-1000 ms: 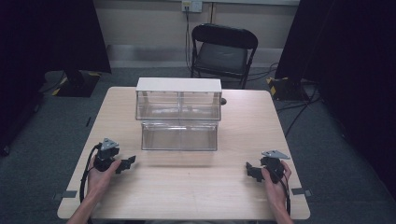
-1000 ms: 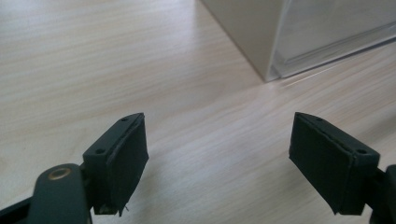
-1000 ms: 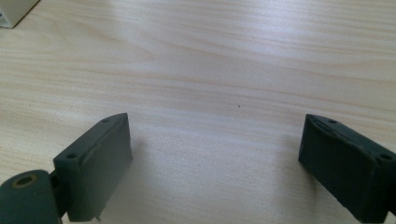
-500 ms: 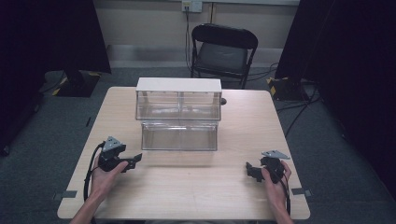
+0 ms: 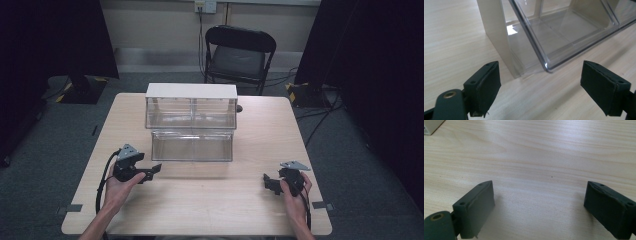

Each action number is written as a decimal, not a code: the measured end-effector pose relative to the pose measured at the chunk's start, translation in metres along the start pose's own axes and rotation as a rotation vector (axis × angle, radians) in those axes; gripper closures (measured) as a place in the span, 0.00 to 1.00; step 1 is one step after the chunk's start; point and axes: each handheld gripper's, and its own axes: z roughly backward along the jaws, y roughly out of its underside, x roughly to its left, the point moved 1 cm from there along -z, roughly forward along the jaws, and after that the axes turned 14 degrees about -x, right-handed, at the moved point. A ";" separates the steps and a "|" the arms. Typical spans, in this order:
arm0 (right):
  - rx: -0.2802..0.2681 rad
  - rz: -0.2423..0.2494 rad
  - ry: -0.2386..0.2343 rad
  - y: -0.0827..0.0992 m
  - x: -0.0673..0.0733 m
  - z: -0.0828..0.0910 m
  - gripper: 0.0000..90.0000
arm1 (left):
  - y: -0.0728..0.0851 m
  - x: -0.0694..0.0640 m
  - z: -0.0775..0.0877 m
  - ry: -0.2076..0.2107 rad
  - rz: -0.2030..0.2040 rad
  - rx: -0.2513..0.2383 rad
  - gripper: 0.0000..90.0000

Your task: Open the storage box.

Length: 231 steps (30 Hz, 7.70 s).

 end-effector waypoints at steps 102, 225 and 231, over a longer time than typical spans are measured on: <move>0.000 0.004 -0.009 0.000 0.000 0.000 0.10 | -0.008 -0.012 -0.019 0.073 -0.065 -0.008 0.14; 0.000 0.005 -0.008 0.000 0.000 0.000 0.10 | -0.043 -0.012 -0.019 0.022 -0.025 -0.096 0.14; 0.000 0.005 -0.008 0.000 0.000 0.000 0.10 | -0.044 -0.011 -0.019 0.019 -0.020 -0.101 0.14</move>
